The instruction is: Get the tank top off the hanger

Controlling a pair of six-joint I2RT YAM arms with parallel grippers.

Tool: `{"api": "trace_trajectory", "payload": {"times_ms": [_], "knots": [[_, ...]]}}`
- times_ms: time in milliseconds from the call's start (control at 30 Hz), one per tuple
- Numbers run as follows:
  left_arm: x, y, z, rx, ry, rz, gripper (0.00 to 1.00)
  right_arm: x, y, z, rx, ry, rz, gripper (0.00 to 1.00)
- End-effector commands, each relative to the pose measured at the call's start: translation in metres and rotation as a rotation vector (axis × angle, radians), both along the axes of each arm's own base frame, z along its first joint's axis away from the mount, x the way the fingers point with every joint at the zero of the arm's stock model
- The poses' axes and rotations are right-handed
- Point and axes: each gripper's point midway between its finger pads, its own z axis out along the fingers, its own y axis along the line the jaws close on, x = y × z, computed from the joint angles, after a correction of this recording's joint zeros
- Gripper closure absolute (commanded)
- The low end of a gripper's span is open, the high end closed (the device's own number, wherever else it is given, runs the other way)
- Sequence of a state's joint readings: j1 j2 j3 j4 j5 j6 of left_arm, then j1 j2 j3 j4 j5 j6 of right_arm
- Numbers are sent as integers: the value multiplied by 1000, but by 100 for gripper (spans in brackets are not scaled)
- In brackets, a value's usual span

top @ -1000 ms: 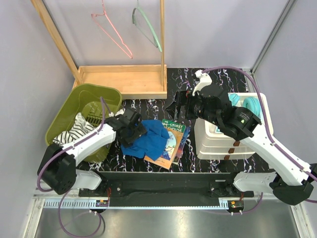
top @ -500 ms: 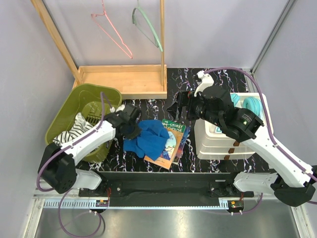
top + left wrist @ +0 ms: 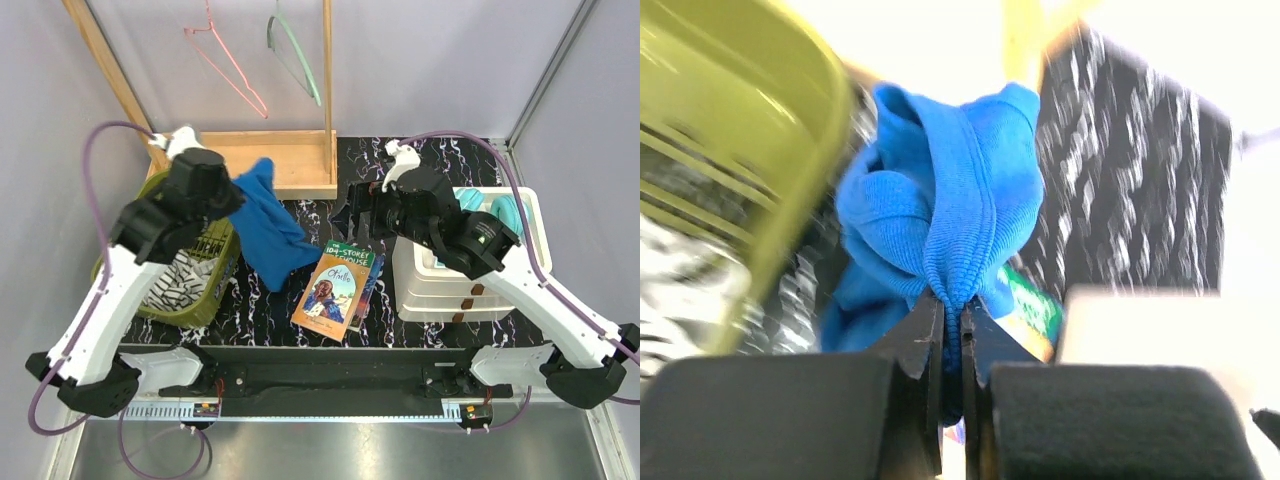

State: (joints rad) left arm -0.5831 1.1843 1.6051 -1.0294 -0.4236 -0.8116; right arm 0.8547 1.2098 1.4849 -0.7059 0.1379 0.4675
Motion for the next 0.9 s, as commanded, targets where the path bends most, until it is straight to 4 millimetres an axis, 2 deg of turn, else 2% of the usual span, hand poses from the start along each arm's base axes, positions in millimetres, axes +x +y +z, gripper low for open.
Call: {"api": "trace_trajectory", "payload": {"times_ms": [0, 33, 67, 133, 167, 200, 300, 367, 400, 500, 633, 700, 733, 800, 833, 867], "knots": [[-15, 98, 91, 179, -243, 293, 100, 4, 5, 23, 24, -52, 23, 0], [-18, 109, 108, 192, -283, 330, 100, 4, 7, 22, 22, -51, 30, 0], [-26, 122, 138, 181, -354, 373, 100, 5, 9, 23, 22, -49, 34, 0], [-31, 142, 167, 262, -411, 443, 100, 4, 14, 24, 26, -45, 55, 0], [-39, 151, 190, 259, -463, 471, 100, 5, 16, 24, 26, -45, 60, 0], [-42, 161, 199, 332, -468, 503, 100, 4, 18, 25, 28, -43, 72, 0], [-59, 186, 240, 353, -573, 626, 100, 4, 22, 26, 31, -41, 88, 0], [-67, 194, 251, 376, -609, 661, 100, 4, 23, 26, 31, -37, 91, 0], [-71, 201, 264, 397, -642, 699, 99, 4, 25, 24, 28, -31, 100, 0], [-71, 205, 271, 436, -651, 736, 99, 4, 27, 22, 25, -25, 108, 0], [-52, 194, 253, 480, -606, 708, 98, 6, 31, 19, 18, -22, 118, 0], [-35, 181, 226, 469, -564, 658, 97, 7, 34, 19, 20, -20, 125, 0], [-29, 172, 217, 363, -585, 645, 97, 7, 35, 19, 18, -17, 127, 0], [-14, 159, 162, 351, -464, 568, 97, 7, 37, 17, 17, -12, 133, 0], [-10, 145, 145, 193, -464, 535, 97, 8, 38, 16, 17, -9, 132, 1], [-8, 144, 94, 210, -332, 527, 98, 8, 38, 14, 13, -5, 134, 0]]}}
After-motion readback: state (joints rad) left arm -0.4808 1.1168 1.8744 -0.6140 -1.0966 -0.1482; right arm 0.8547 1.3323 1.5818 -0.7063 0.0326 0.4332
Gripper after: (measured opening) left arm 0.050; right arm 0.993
